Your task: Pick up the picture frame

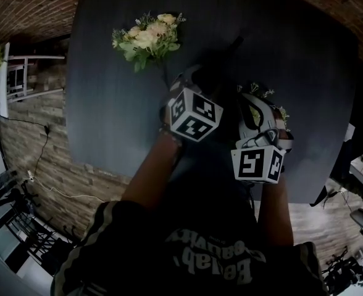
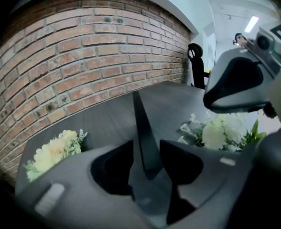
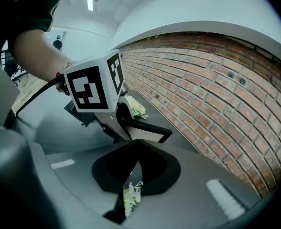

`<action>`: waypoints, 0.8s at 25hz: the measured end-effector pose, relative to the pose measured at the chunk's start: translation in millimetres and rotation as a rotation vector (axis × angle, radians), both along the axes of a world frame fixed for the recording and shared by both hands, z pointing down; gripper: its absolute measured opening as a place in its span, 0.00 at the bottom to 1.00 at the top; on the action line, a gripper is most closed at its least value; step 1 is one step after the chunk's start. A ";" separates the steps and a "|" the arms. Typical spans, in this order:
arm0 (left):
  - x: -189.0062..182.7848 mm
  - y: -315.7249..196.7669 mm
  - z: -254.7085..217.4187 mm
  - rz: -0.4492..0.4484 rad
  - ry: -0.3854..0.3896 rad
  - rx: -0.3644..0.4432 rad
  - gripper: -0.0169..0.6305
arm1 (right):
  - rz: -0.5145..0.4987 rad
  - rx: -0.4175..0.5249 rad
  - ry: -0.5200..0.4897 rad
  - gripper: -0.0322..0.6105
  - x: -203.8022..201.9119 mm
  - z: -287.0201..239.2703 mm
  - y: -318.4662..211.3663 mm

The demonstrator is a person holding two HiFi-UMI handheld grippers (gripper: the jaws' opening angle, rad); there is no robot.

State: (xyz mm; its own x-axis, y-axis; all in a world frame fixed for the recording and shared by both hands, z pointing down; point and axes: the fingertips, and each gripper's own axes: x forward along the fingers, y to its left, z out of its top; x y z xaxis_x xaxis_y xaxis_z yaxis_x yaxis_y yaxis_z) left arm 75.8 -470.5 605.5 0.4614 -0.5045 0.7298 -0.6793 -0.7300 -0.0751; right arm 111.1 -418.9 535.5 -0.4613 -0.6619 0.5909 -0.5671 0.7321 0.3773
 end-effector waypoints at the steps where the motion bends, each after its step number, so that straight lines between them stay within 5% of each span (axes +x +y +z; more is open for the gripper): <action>1: 0.3 -0.7 1.8 -0.002 0.002 -0.002 0.30 | -0.001 -0.001 0.003 0.06 -0.3 1.3 -1.0; 6: 1.3 -5.0 6.0 -0.015 0.009 0.001 0.27 | 0.002 -0.006 0.002 0.06 0.4 5.2 -7.4; 8: -1.0 -9.7 3.9 -0.043 0.008 0.027 0.19 | -0.002 -0.009 -0.001 0.06 -1.8 6.2 -8.7; 9: -2.4 -12.1 2.6 -0.059 0.005 0.043 0.07 | -0.006 -0.010 0.001 0.06 -2.9 7.0 -8.9; 20: -6.2 -14.3 -5.4 -0.087 0.025 0.063 0.05 | -0.009 -0.013 0.010 0.06 -4.5 10.4 -10.1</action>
State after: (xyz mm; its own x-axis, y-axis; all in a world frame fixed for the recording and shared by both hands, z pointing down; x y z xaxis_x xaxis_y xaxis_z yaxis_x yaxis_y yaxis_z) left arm 69.6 -484.8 600.1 0.4318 -0.5881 0.6839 -0.7419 -0.6628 -0.1016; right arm 106.6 -429.0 545.9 -0.4608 -0.6498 0.6045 -0.5570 0.7420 0.3731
